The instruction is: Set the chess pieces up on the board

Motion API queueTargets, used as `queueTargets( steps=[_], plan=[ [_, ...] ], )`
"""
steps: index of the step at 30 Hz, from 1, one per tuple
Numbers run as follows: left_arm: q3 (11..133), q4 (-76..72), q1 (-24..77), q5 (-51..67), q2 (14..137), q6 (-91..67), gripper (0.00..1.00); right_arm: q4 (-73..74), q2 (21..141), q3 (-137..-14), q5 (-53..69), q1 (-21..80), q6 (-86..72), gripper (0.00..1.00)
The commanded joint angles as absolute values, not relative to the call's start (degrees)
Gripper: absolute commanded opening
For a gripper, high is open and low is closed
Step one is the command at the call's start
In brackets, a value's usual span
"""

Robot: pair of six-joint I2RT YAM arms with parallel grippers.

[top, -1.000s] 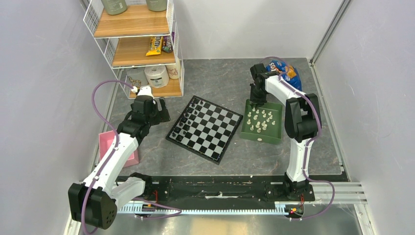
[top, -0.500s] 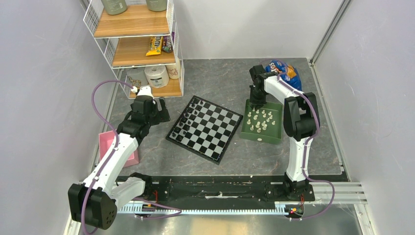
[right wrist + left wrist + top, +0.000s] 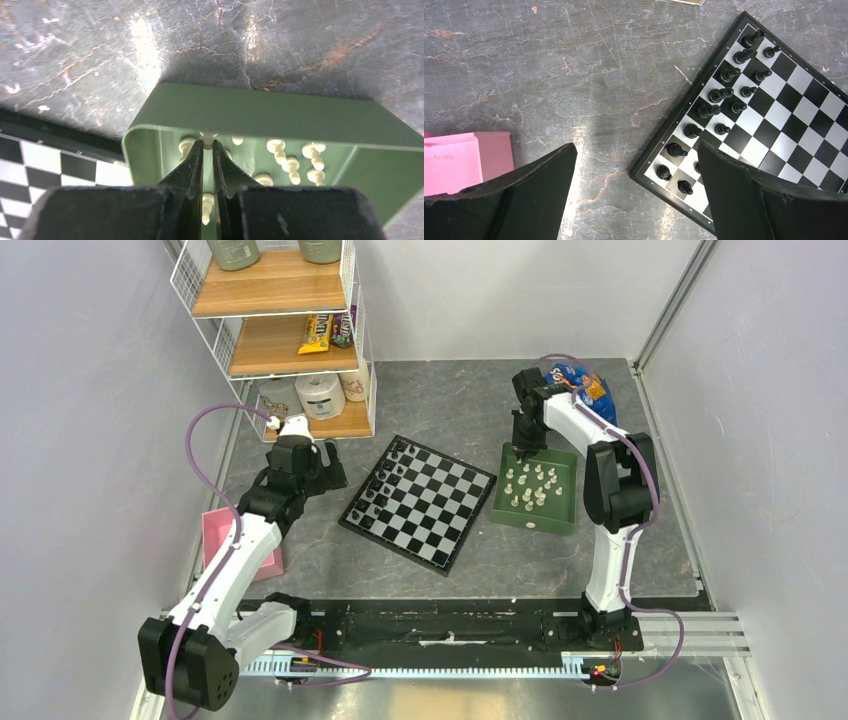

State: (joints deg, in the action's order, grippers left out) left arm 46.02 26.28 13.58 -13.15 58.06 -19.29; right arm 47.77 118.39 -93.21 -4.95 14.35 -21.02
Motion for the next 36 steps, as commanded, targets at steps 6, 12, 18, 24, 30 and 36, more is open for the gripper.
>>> queueTargets(
  steps=[6,12,18,24,30,36],
  plan=[
    [48.1,25.4,13.4,-13.2,56.2,-19.1,0.98,51.3,104.7,-93.2,-4.3,18.0,-20.5,0.11],
    [48.3,25.3,13.4,-13.0,56.6,-19.0,0.98,51.0,105.5,-94.2,-2.0,24.9,-22.6,0.11],
    [48.1,25.5,13.4,-13.3,56.1,-18.6,0.98,50.4,112.0,-97.3,-1.6,28.7,-23.5,0.12],
    [48.0,25.7,13.4,-13.7,55.9,-18.5,0.98,50.4,116.3,-99.6,-2.0,29.0,-23.1,0.12],
    [48.1,25.6,13.4,-13.7,56.2,-18.5,0.98,50.4,118.6,-99.8,-1.5,29.8,-23.0,0.13],
    [48.2,25.4,13.4,-13.1,56.5,-18.6,0.98,49.9,120.7,-100.4,-1.1,30.0,-22.9,0.13]
  ],
)
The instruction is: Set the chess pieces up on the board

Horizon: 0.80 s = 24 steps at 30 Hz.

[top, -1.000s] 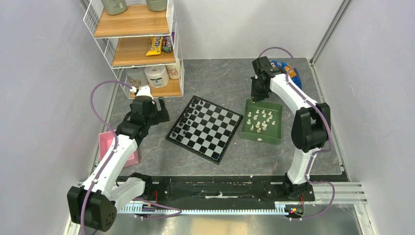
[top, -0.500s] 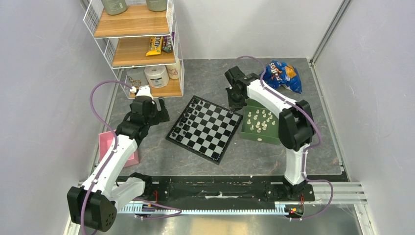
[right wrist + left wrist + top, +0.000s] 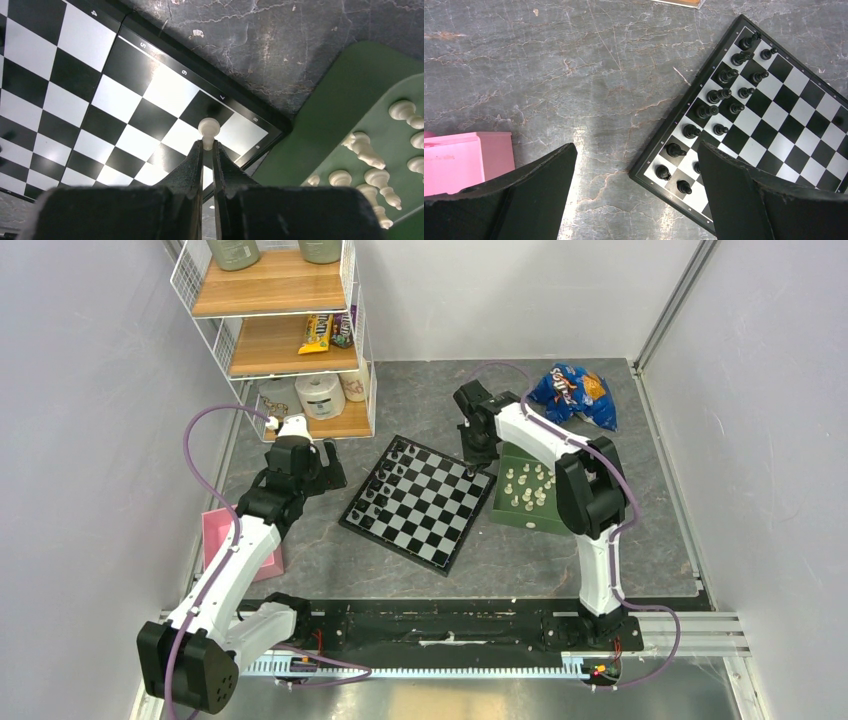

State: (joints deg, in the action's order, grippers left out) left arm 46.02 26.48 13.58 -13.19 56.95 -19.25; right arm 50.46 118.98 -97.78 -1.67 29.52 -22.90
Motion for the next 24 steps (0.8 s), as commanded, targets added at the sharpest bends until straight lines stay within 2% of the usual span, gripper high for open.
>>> queueTargets(
  steps=[1,8,11,14,24],
  plan=[
    [48.2,25.4,13.4,-13.1,56.5,-18.6,0.98,49.8,120.9,-100.5,-1.3,30.0,-22.8,0.13],
    [48.1,25.4,13.4,-13.4,56.3,-18.5,0.98,49.7,122.4,-101.1,-1.0,30.0,-22.6,0.18],
    [48.1,25.5,13.4,-13.5,56.2,-18.5,0.98,49.7,122.3,-101.0,-0.5,30.0,-22.5,0.25],
    [48.1,25.5,13.4,-13.4,56.3,-18.5,0.98,49.7,122.1,-101.1,-0.2,30.0,-22.4,0.27],
    [48.0,25.4,13.4,-13.1,56.1,-18.5,0.98,49.8,119.4,-101.2,-0.2,30.0,-22.4,0.49]
  ],
)
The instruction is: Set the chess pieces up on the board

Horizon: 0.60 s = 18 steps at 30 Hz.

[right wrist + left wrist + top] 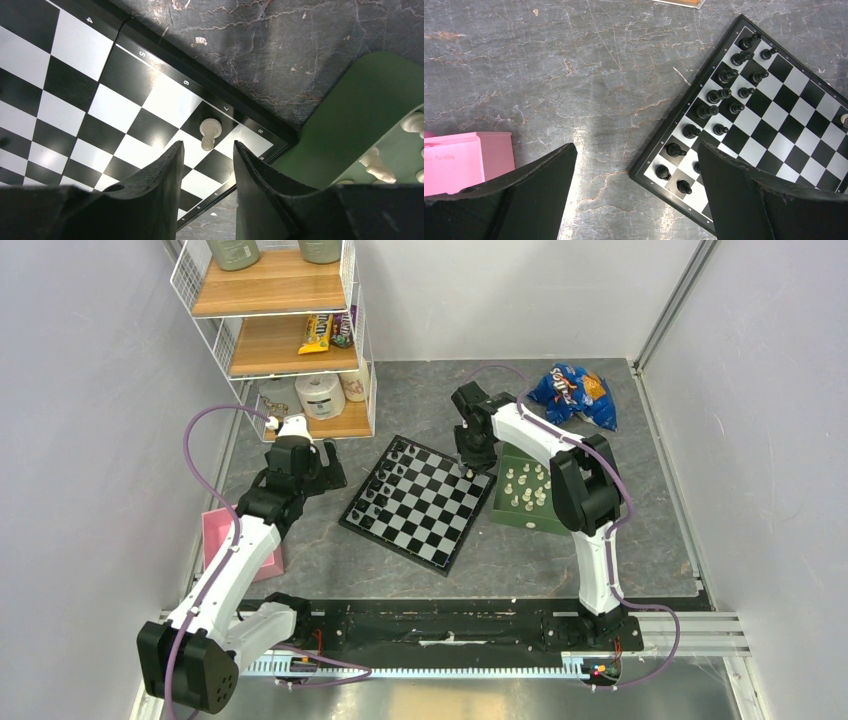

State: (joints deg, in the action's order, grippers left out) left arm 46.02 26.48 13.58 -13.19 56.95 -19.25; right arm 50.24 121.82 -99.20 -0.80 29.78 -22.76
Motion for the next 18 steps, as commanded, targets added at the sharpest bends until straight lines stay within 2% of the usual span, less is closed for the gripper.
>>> queueTargets(
  steps=[1,5,12,18],
  plan=[
    [48.0,25.4,13.4,-13.1,56.2,-18.5,0.98,49.9,118.6,-101.2,-0.2,29.9,-22.4,0.53],
    [47.9,25.4,13.4,-13.2,56.2,-18.4,0.98,49.9,115.3,-100.8,-0.6,29.9,-22.2,0.62],
    [46.8,25.5,13.4,-15.9,55.6,-19.7,0.98,50.4,110.0,-100.6,-4.2,29.5,-21.8,0.97],
    [46.4,26.0,13.4,-16.6,55.6,-20.7,0.98,48.0,104.4,-98.0,-13.6,29.1,-24.4,0.97]
  ],
)
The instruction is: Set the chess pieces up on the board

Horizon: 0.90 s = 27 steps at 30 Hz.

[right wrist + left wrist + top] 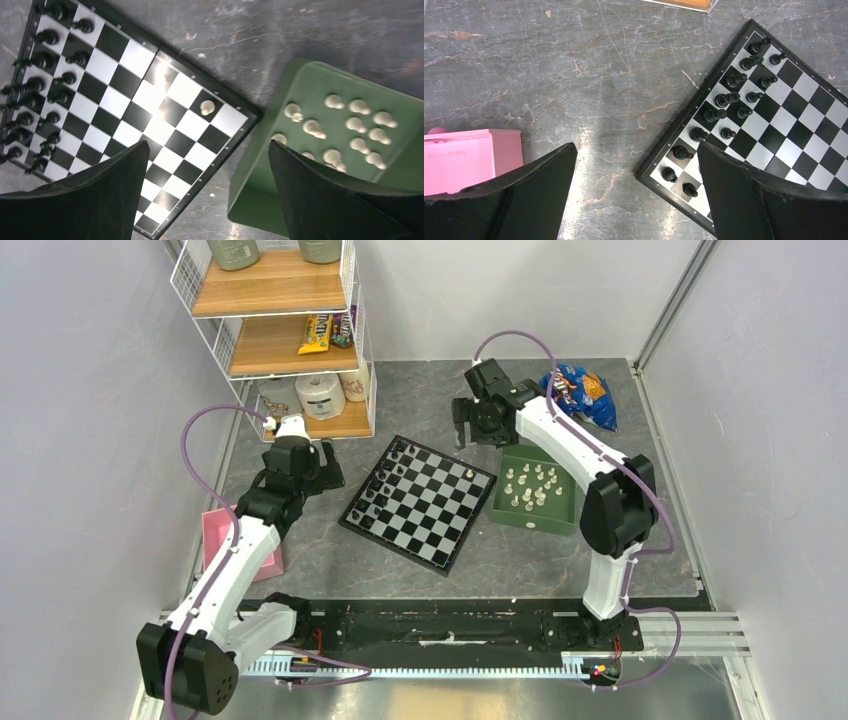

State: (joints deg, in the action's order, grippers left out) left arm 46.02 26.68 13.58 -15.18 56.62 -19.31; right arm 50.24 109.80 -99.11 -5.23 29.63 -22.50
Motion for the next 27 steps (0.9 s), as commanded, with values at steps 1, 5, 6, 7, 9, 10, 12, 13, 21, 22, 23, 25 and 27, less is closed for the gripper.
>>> queueTargets(
  steps=[1,5,6,7,9,10,12,13,21,22,23,25,27],
  plan=[
    [46.5,26.0,13.4,-16.6,55.5,-20.6,0.98,47.3,103.4,-97.3,-16.1,29.1,-24.6,0.97],
    [46.3,26.0,13.4,-17.4,54.2,-20.2,0.98,41.9,99.6,-92.5,-21.1,28.5,-25.2,0.97],
    [46.0,26.1,13.4,-17.5,53.9,-20.3,0.98,42.2,99.3,-92.2,-18.8,27.4,-25.6,0.97],
    [45.8,26.0,13.4,-17.7,53.5,-20.1,0.98,42.7,99.2,-92.1,-16.4,25.8,-26.5,0.97],
    [45.5,26.1,13.4,-17.9,53.0,-19.8,0.97,44.0,99.0,-91.9,-10.8,23.1,-28.5,0.97],
    [45.5,26.1,13.4,-17.8,52.9,-19.7,0.97,44.0,98.6,-91.2,-10.4,22.3,-28.8,0.97],
    [45.5,26.1,13.4,-17.3,52.6,-19.1,0.97,43.6,97.3,-89.1,-10.2,21.3,-28.1,0.97],
    [45.5,26.1,13.4,-17.4,52.5,-19.0,0.97,43.5,96.8,-88.4,-10.7,20.9,-27.7,0.97],
    [45.4,26.1,13.4,-16.9,52.1,-17.9,0.96,43.8,93.7,-83.2,-14.3,16.2,-27.7,0.97],
    [45.4,26.1,13.4,-16.8,52.0,-17.8,0.96,43.8,93.6,-82.8,-14.4,15.5,-27.9,0.96],
    [45.4,26.3,13.4,-16.8,51.9,-17.8,0.95,44.0,93.6,-82.5,-14.3,14.9,-28.2,0.95],
    [45.3,26.3,13.4,-17.0,51.6,-17.8,0.95,44.2,93.9,-82.0,-14.4,13.8,-29.1,0.91],
    [45.3,26.3,13.4,-17.2,51.4,-17.8,0.95,44.8,94.5,-81.9,-14.2,12.9,-30.1,0.87]
  ],
)
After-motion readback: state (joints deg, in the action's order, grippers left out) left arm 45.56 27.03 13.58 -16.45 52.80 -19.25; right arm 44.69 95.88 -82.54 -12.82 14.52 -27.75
